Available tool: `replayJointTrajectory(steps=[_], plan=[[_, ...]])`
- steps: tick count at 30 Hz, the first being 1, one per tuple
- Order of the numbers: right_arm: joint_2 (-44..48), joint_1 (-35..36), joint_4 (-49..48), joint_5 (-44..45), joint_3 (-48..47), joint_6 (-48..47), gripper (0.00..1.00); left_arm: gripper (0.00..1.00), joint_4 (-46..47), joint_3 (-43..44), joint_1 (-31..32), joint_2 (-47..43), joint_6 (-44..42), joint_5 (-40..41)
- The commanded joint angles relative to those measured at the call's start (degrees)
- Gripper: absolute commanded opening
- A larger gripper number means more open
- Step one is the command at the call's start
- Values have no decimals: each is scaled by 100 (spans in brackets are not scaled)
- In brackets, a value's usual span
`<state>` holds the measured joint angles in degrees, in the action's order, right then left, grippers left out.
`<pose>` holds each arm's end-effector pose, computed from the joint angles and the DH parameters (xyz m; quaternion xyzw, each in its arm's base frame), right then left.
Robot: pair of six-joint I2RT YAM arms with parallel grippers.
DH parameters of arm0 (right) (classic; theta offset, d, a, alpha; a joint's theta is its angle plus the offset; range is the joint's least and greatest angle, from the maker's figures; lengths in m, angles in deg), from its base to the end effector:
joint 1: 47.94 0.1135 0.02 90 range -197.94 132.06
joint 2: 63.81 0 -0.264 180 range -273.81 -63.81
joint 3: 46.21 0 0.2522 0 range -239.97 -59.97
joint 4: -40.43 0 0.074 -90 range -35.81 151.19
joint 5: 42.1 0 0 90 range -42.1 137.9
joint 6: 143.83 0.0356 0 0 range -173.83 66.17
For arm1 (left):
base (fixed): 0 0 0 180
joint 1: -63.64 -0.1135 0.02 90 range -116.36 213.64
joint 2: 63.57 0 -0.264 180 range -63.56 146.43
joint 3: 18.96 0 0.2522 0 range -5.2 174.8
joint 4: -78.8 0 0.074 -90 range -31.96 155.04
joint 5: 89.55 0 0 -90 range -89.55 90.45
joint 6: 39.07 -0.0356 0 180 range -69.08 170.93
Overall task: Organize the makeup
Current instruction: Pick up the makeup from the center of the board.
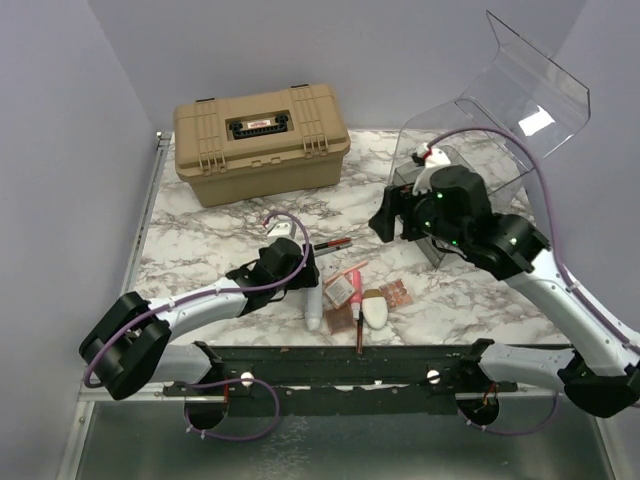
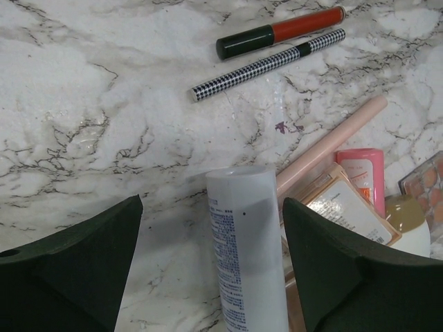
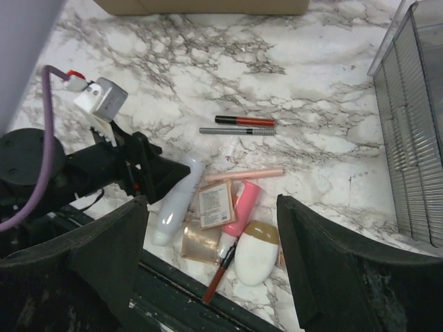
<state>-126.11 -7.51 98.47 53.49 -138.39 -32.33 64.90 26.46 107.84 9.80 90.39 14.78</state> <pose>0.1640 0.1351 0.4212 -0.1162 0.8493 0.2282 0.4616 0.1840 -0.1666 0.1759 -0.0134 0.9072 -0.1851 0.3775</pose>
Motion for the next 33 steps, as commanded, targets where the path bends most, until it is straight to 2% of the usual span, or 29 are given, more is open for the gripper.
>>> replayJointTrajectory(steps=[1, 7, 11, 16, 23, 27, 33], plan=[[-427, 468, 179, 1404, -95, 370, 81, 84, -4, -187, -7, -316, -113, -571], [-559, 475, -294, 1085, 185, 441, 81, 83, -31, -652, 89, -969, 339, -1407], [-933, 475, -486, 407, 320, 509, 82, 79, -157, -873, 310, -1021, 569, -1359], [-1123, 475, -904, -40, 594, 855, 82, 77, -170, -747, 746, -739, 688, -897], [-1242, 475, -1363, -664, 977, 1084, 81, 58, -585, -326, 879, -67, 406, -461], [-1297, 475, -1465, -710, 1174, 1214, 81, 52, -729, -439, 897, -243, 401, -219], [-1366, 475, -1692, -822, 1395, 1402, 81, 33, -743, -523, 901, -583, 285, -105]])
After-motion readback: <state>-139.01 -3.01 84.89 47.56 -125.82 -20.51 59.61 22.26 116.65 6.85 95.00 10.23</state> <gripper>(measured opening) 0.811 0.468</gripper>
